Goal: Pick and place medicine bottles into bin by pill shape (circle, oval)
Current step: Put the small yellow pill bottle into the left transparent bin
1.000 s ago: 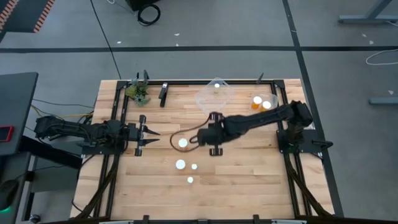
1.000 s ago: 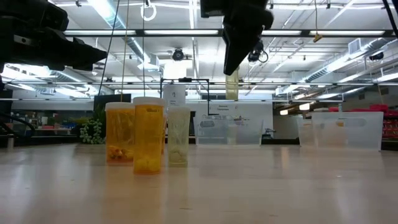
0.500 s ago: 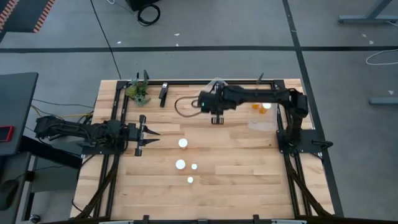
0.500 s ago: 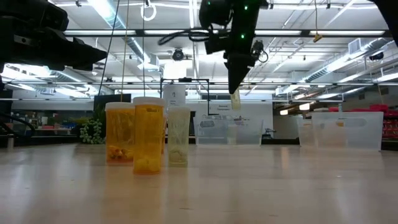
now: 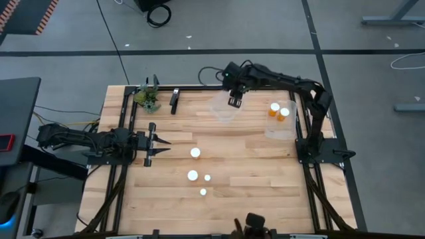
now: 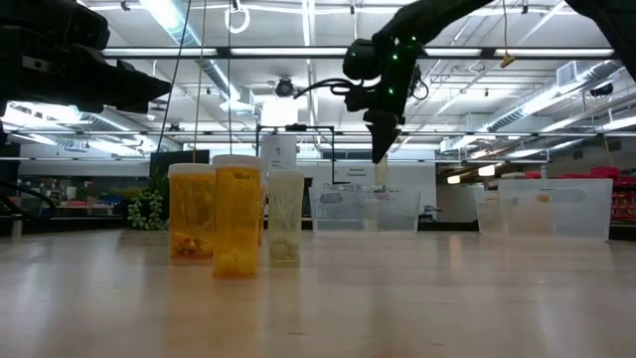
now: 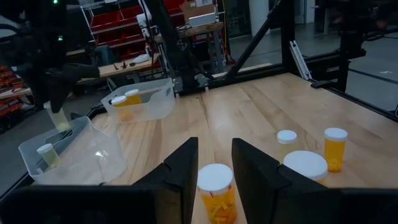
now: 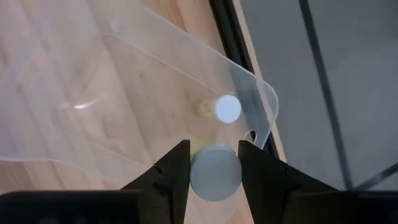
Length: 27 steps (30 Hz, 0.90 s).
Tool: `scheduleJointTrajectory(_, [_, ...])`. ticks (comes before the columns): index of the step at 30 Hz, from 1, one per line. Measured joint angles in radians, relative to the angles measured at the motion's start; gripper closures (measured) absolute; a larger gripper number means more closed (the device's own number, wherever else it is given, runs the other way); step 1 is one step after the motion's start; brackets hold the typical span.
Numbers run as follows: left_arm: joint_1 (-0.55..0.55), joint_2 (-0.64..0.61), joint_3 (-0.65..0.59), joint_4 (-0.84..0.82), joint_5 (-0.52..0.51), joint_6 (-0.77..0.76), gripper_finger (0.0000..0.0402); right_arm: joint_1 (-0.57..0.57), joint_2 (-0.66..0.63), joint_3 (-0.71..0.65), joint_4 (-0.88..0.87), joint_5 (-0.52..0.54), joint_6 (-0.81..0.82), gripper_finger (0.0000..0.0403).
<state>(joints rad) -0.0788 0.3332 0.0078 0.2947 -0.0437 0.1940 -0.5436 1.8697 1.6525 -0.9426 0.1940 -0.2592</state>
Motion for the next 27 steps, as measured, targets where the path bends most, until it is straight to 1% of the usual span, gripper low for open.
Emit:
scheduleJointTrajectory(4, [0.0, 0.0, 0.0, 0.0, 0.0, 0.0, 0.0294, -0.037, 0.0, -0.049, 0.016, -0.038, -0.004, 0.0267])
scheduleJointTrajectory(9, [0.0, 0.0, 0.0, 0.0, 0.0, 0.0, 0.0294, -0.054, 0.0, -0.137, 0.11, -0.052, -0.023, 0.0267])
scheduleJointTrajectory(11, [0.0, 0.0, 0.0, 0.0, 0.0, 0.0, 0.0294, -0.059, 0.0, -0.175, 0.178, -0.059, -0.03, 0.0267])
scheduleJointTrajectory(16, [0.0, 0.0, 0.0, 0.0, 0.0, 0.0, 0.0294, -0.075, 0.001, -0.239, 0.241, -0.073, -0.037, 0.0267])
scheduleJointTrajectory(27, [0.0, 0.0, 0.0, 0.0, 0.0, 0.0, 0.0294, -0.086, 0.001, -0.307, 0.271, -0.089, -0.02, 0.0267])
